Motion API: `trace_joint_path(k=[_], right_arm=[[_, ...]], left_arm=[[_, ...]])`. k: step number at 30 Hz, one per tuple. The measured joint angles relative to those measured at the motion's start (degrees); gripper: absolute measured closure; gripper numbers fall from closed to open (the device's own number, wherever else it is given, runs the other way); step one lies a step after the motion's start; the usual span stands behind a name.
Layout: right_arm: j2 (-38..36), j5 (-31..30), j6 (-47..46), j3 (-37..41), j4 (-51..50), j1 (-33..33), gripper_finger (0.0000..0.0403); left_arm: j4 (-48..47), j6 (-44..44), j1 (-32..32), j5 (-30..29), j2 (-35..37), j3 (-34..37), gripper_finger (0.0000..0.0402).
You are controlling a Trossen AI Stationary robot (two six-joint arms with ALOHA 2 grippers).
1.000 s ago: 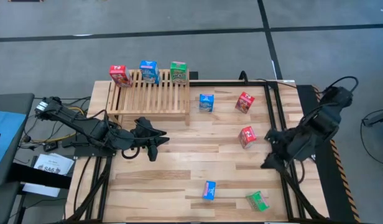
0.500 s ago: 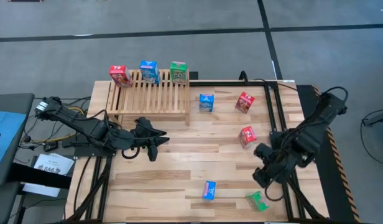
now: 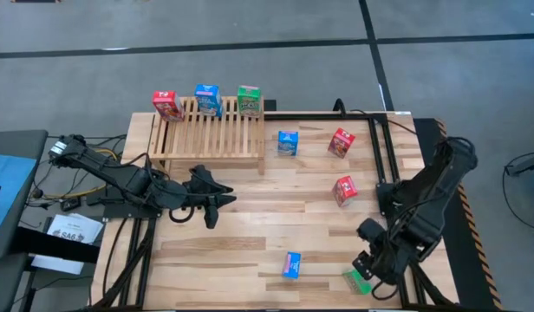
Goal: Stack cereal on shelf
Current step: Put the bottom green cereal box on the shelf aligned with the green cereal box
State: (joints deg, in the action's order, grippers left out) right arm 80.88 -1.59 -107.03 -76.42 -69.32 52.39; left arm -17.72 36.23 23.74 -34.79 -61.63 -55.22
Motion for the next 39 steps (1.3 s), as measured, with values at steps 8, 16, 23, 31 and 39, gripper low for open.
trace_joint_path(k=[8, 16, 23, 31, 39], right_arm=[[3.8, 0.2, -1.2, 0.0, 3.2, 1.7, 0.0142], [6.9, 1.7, -1.0, 0.0, 6.0, 1.7, 0.0142], [8.6, 1.9, -1.0, 0.0, 7.7, 2.0, 0.0142], [8.5, 1.8, -1.0, 0.0, 8.1, 2.1, 0.0142], [8.5, 1.7, -1.0, 0.0, 8.0, 2.1, 0.0142]], left_arm=[[0.0, 0.0, 0.0, 0.0, 0.0, 0.0, 0.0264], [0.0, 0.0, 0.0, 0.0, 0.0, 0.0, 0.0264], [0.0, 0.0, 0.0, 0.0, 0.0, 0.0, 0.0264], [0.0, 0.0, 0.0, -0.1, 0.0, 0.0, 0.0264], [0.0, 0.0, 0.0, -0.1, 0.0, 0.0, 0.0264]])
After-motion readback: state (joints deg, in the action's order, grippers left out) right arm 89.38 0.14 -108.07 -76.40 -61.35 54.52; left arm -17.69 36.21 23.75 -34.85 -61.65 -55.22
